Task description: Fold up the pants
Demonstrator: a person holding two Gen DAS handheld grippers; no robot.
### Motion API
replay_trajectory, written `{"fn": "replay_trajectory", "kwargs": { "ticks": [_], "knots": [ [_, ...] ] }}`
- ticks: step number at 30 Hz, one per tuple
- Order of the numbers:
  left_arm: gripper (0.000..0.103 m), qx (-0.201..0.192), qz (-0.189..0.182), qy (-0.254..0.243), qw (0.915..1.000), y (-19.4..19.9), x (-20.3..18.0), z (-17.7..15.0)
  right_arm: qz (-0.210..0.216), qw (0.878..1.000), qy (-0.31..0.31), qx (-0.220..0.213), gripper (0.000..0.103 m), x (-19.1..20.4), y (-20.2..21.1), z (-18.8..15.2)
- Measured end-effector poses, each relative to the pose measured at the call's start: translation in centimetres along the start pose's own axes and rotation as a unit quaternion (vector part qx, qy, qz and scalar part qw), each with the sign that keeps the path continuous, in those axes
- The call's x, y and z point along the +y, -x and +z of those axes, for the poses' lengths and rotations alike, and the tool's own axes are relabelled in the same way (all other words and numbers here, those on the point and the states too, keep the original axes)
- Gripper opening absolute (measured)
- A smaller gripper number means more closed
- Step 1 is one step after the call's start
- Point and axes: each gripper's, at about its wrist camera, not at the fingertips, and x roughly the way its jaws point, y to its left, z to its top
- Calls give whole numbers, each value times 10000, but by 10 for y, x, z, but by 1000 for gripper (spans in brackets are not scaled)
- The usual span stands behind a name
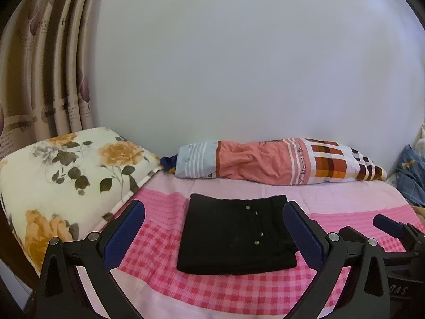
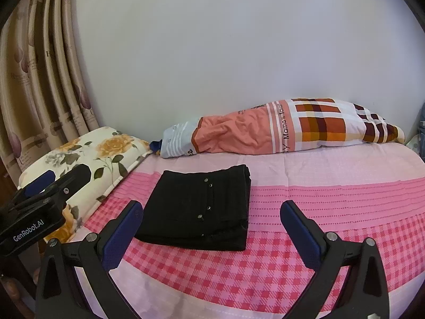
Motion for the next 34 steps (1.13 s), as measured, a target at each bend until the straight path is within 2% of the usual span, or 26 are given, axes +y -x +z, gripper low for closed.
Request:
{"fn": "replay_trajectory", "kwargs": {
  "ticks": [21,26,30,34],
  "knots": [
    [103,233,-119,-97,9996,-21,-1,-12,-6,9998,56,210,103,-2,-18,-12],
    [103,151,166,29,9997,-29,2,-14,-7,9997,57,230,103,-2,-21,-14],
    [103,131,221,63,9997,-34,6,-13,0,9997,31,260,103,-5,-26,-13],
    [103,214,110,55,9997,-39,6,-12,-4,9995,73,318,103,-5,-30,-15]
  ]
}}
